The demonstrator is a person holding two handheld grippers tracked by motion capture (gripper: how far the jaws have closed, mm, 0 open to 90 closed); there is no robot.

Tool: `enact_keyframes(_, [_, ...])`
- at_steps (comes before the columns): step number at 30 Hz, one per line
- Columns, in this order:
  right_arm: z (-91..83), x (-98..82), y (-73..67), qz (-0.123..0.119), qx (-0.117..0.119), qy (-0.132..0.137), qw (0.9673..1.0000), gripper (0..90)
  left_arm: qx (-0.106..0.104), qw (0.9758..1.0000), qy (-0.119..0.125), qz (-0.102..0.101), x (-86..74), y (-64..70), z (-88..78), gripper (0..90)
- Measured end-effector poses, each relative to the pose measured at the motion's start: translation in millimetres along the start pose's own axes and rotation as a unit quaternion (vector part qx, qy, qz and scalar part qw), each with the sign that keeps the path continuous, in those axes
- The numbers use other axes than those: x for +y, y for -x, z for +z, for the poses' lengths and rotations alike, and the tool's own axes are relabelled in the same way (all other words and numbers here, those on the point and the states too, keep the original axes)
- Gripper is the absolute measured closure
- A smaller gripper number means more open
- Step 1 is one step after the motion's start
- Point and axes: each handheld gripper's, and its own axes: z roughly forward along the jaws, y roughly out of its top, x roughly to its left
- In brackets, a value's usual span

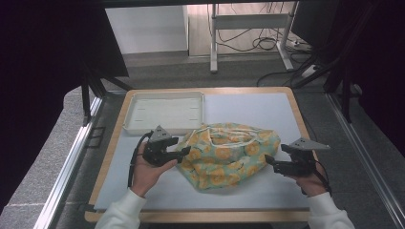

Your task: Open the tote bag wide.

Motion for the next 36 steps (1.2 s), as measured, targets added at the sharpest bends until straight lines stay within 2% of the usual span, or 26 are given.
enact_keyframes(7, [0.0,-0.1,0.8,0.0,-0.001,0.001,1.0,21.9,-0.002,1.0,-0.008,-0.005,5.3,0.4,12.0,40.0])
enact_keyframes(11, [-0.6,0.2,0.5,0.0,-0.002,0.002,1.0,21.9,0.003,0.9997,-0.024,-0.004,6.0,1.1,21.1,40.1])
enact_keyframes(17, [0.2,-0.1,0.1,0.0,-0.002,0.0,1.0,21.9,0.008,0.9992,-0.037,-0.015,-1.7,-1.0,23.8,40.3])
enact_keyframes(23, [0.7,-0.2,0.7,0.0,-0.004,-0.001,1.0,21.8,0.005,0.9984,-0.054,-0.014,-4.9,-0.9,33.7,41.7])
enact_keyframes(29, [1.1,-0.2,0.2,0.0,-0.005,-0.002,1.0,21.7,0.004,0.9974,-0.069,-0.021,-8.2,-1.9,43.1,45.4])
enact_keyframes(32, [1.3,-0.2,0.0,-0.001,-0.008,-0.002,1.0,21.8,0.003,0.997,-0.073,-0.024,-5.0,-2.1,49.9,47.4])
enact_keyframes(35, [1.7,-0.3,-0.6,-0.004,-0.008,-0.002,1.0,21.8,-0.006,0.9966,-0.074,-0.035,-1.9,-6.9,58.0,53.1])
enact_keyframes(36, [1.9,-0.4,-0.8,-0.005,-0.009,-0.002,0.9999,21.7,-0.009,0.9965,-0.077,-0.033,-1.4,-7.7,59.6,56.5])
